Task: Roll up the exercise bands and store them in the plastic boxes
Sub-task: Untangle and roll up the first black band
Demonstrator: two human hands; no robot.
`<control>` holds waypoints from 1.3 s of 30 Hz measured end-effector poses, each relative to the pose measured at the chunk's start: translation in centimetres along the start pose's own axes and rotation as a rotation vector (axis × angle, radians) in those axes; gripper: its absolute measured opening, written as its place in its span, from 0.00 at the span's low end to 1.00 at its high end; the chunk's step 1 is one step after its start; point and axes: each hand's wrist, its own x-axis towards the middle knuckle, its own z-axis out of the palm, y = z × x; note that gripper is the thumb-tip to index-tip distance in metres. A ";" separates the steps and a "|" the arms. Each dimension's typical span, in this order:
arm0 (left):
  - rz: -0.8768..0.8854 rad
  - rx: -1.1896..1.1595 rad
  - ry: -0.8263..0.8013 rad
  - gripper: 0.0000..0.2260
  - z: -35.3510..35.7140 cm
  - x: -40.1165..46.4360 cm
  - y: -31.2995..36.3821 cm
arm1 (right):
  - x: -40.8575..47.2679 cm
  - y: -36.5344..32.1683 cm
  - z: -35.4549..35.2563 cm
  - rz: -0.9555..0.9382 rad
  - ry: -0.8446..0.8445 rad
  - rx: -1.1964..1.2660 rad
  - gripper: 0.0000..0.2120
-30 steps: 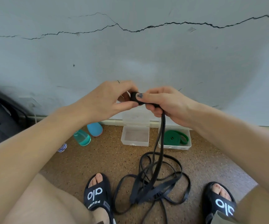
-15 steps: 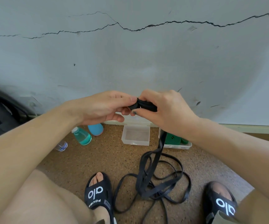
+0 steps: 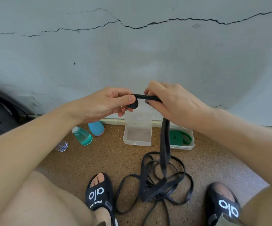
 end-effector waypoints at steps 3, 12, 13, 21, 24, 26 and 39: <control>0.067 -0.017 0.074 0.14 0.0 0.5 0.0 | -0.2 -0.7 0.4 0.151 0.024 0.230 0.05; 0.181 -0.103 0.188 0.08 1.4 1.5 1.3 | 0.9 -3.3 1.3 0.740 0.164 1.176 0.23; 0.184 -0.099 0.185 0.07 1.4 1.4 1.4 | 1.0 -3.3 1.0 0.765 0.106 1.258 0.24; 0.268 0.121 0.218 0.11 1.3 0.9 2.0 | 0.3 -2.3 0.1 0.693 -0.148 1.725 0.16; 0.303 0.157 0.211 0.10 1.6 0.5 2.6 | 0.3 -2.1 0.0 0.665 -0.137 1.766 0.12; 0.304 0.210 0.189 0.09 1.3 0.2 3.0 | 0.4 -2.0 -0.3 0.686 -0.148 1.712 0.11; 0.253 0.806 0.020 0.11 1.4 -1.2 3.6 | -0.2 -1.9 -0.6 0.706 -0.456 1.097 0.10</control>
